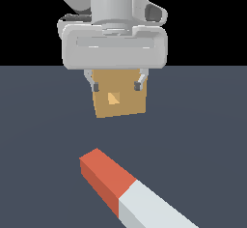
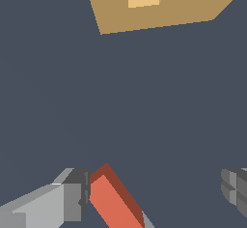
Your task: Insert the peg into the horizontal hole in a box.
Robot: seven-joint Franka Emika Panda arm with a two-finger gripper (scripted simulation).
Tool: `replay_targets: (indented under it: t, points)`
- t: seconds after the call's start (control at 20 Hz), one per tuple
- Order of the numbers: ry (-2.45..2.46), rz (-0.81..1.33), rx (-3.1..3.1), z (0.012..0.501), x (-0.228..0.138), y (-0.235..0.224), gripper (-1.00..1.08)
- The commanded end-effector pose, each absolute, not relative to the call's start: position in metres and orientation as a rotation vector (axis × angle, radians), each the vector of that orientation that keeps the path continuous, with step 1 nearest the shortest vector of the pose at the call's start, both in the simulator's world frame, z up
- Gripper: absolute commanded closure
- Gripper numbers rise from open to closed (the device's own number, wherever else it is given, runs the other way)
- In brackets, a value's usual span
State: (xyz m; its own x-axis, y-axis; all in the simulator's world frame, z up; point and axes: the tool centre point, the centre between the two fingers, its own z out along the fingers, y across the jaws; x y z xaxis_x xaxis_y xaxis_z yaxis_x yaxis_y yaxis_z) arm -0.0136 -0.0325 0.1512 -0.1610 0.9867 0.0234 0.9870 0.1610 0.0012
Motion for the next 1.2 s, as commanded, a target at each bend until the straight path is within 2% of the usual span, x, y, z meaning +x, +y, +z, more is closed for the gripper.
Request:
replay_targets:
  t: [0.0, 0.6, 1.15]
  points:
    - [-2.425, -0.023, -1.971, 0.145, -0.014, -0.046, -0.92]
    - [-2.633, -0.015, -1.695, 0.116, -0.008, -0.111, -0.92]
    - [-2.805, -0.007, -1.405, 0.088, 0.014, -0.172, -0.92]
